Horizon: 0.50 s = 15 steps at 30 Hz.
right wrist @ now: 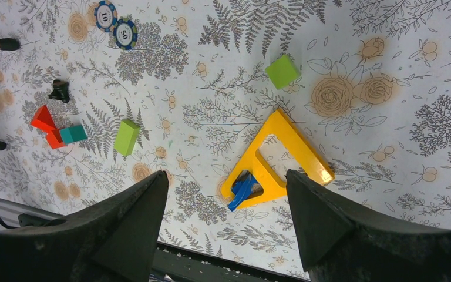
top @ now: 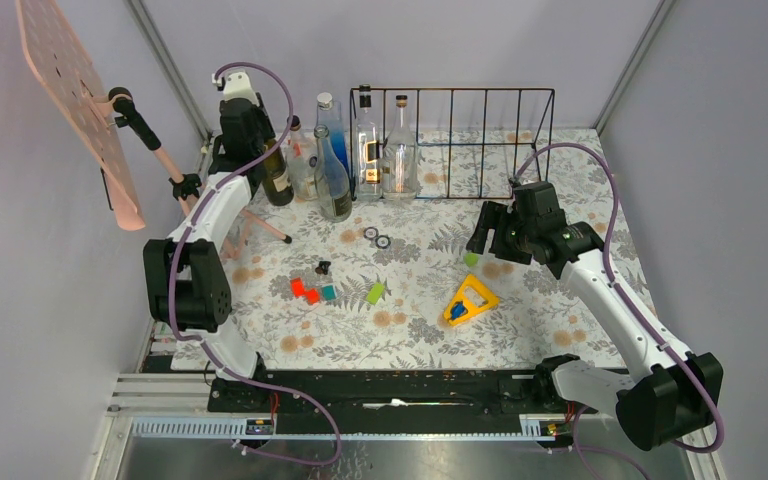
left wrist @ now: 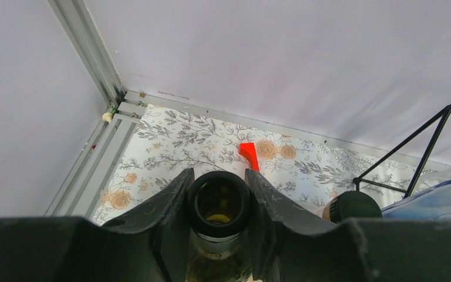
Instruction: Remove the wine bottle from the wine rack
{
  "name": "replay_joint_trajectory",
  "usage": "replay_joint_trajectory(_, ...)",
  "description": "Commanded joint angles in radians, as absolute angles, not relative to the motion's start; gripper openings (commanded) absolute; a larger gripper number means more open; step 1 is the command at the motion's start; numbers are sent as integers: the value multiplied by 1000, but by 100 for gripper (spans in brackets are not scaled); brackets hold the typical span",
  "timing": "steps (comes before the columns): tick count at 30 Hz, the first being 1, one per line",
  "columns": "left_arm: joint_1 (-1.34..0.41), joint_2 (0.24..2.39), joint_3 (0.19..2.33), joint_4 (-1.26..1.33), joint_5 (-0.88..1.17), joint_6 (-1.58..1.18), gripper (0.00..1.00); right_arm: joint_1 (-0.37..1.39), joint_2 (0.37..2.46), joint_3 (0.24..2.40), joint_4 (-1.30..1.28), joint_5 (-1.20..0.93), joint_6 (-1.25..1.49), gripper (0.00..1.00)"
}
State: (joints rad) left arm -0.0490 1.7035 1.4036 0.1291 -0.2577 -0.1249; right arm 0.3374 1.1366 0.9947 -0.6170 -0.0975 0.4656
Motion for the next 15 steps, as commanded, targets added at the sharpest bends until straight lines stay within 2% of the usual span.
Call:
replay_joint_trajectory(1, -43, 1703, 1470, 252, -231, -146, 13, 336, 1133, 1010, -605, -107, 475, 80)
replay_joint_trajectory(4, -43, 1699, 1459, 253, -229, -154, 34, 336, 1139, 1009, -595, -110, 467, 80)
replay_joint_trajectory(6, -43, 1695, 1454, 249, -234, -156, 42, 336, 1135, 1002, -580, -108, 470, 84)
replay_joint_trajectory(15, -43, 1680, 1452, 230, -226, -154, 59, 336, 1121, 989, -551, -106, 465, 84)
